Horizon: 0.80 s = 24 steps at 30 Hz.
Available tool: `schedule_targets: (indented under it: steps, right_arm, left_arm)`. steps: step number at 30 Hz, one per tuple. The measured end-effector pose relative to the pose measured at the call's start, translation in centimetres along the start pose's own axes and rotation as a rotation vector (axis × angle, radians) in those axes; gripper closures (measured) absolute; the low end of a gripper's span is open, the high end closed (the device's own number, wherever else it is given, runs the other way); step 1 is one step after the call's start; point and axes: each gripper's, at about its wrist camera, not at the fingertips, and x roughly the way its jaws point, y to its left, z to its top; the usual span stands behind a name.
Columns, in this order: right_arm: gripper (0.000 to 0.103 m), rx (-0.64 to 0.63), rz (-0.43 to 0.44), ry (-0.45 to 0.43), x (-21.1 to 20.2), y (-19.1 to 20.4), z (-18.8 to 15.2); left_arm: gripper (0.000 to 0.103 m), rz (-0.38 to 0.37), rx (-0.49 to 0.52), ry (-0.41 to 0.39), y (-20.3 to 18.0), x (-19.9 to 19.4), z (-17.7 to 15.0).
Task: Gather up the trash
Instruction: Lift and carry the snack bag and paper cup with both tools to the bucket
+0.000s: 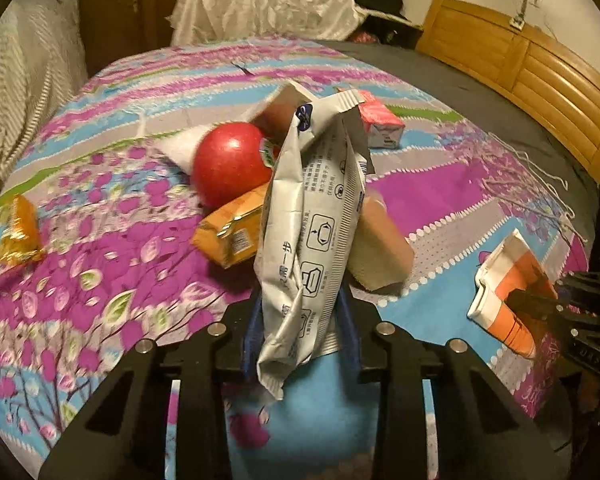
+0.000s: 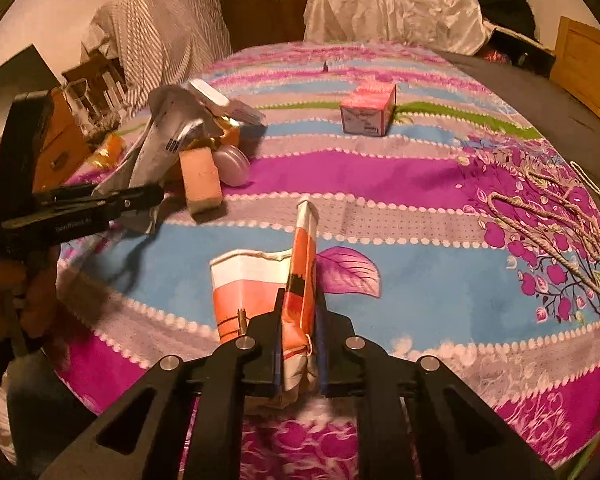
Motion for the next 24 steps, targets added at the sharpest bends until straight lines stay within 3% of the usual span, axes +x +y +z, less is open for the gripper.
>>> schedule_targets:
  steps: [9, 15, 24]
  right_arm:
    - [0.09, 0.03, -0.077, -0.249, -4.5, 3.0, 0.7]
    - [0.09, -0.019, -0.155, -0.42, -8.5, 6.9, 2.9]
    - [0.09, -0.054, -0.263, -0.571, -13.5, 10.9, 4.4]
  left_arm:
    - [0.072, 0.109, -0.139, -0.136, 1.9, -7.0, -1.8]
    - [0.072, 0.203, -0.176, -0.262, 0.2, -12.0, -1.5]
    - [0.071, 0.293, -0.195, -0.396, -2.0, -15.9, -1.1]
